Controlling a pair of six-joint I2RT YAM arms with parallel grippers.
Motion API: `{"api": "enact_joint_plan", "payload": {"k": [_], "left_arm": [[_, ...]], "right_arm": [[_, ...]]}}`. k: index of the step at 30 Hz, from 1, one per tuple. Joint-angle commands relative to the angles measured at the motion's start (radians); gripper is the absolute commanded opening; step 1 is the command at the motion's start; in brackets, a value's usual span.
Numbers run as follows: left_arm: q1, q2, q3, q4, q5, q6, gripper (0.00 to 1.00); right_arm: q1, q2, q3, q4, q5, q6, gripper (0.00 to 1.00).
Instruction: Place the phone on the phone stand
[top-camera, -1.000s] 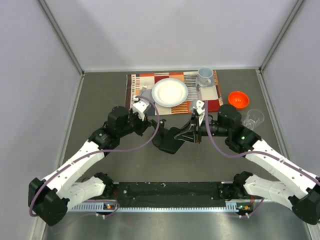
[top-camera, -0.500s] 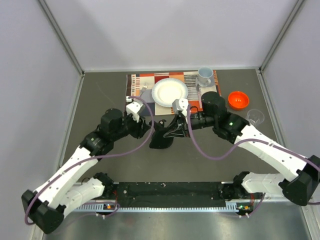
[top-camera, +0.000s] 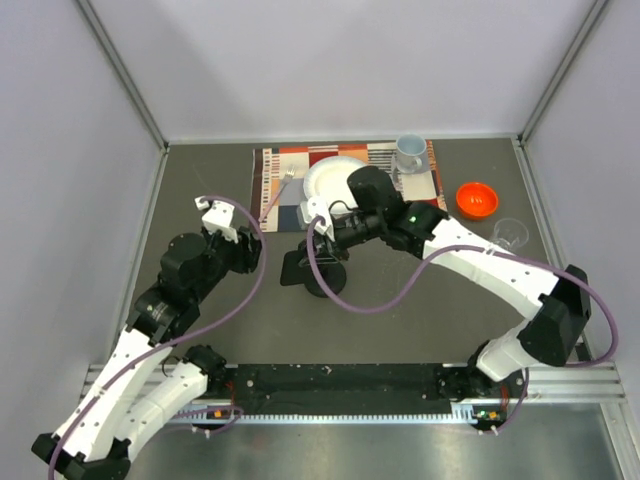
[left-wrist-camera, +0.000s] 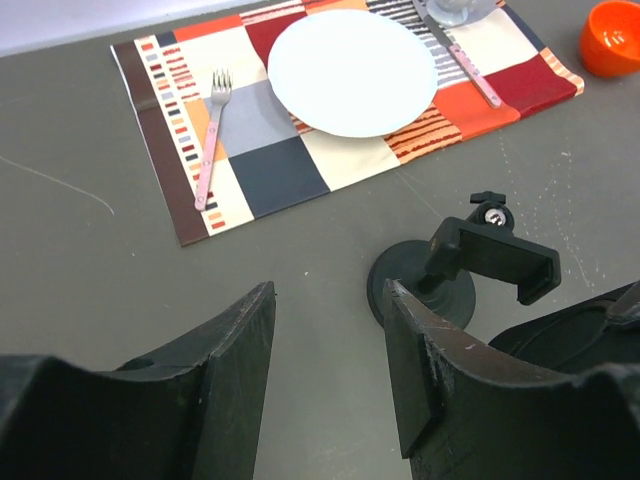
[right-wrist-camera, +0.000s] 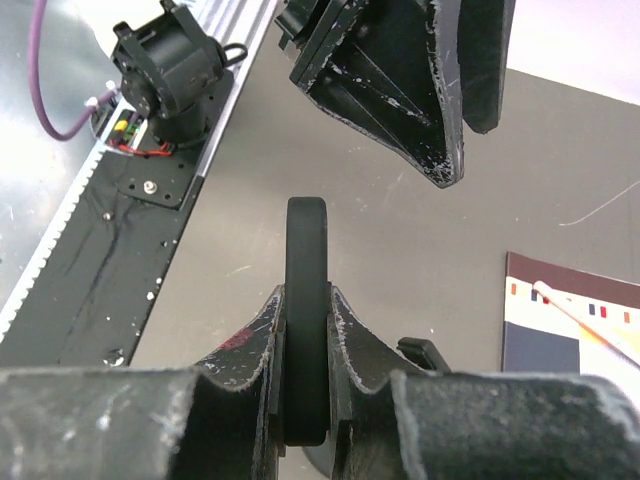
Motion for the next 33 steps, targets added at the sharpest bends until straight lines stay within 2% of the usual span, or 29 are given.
{"api": "enact_joint_plan", "payload": {"k": [1,6,11,18,33], "left_arm": [[0.018,0.0,-0.023,0.024,0.031,-0.032,0.52],[0.03,-0.004,-0.045,0.044,0.054,-0.043,0.52],[0.036,0.003,-0.068,0.069,0.14,-0.055,0.52],[0.039,0.014,-0.083,0.093,0.241,-0.051,0.53],[0.039,0.065,-0.087,0.101,0.327,-0.035,0.59]], "right_arm": [[0.008,0.028,0.099,-0.042,-0.048,-0.167,0.0],[0.008,0.054,0.102,-0.073,-0.036,-0.25,0.0],[0.008,0.071,0.102,-0.069,-0.016,-0.293,0.0],[0.004,0.112,0.13,-0.073,-0.033,-0.301,0.0],[-0.05,0.1,0.107,-0.075,-0.112,-0.287,0.0]]}}
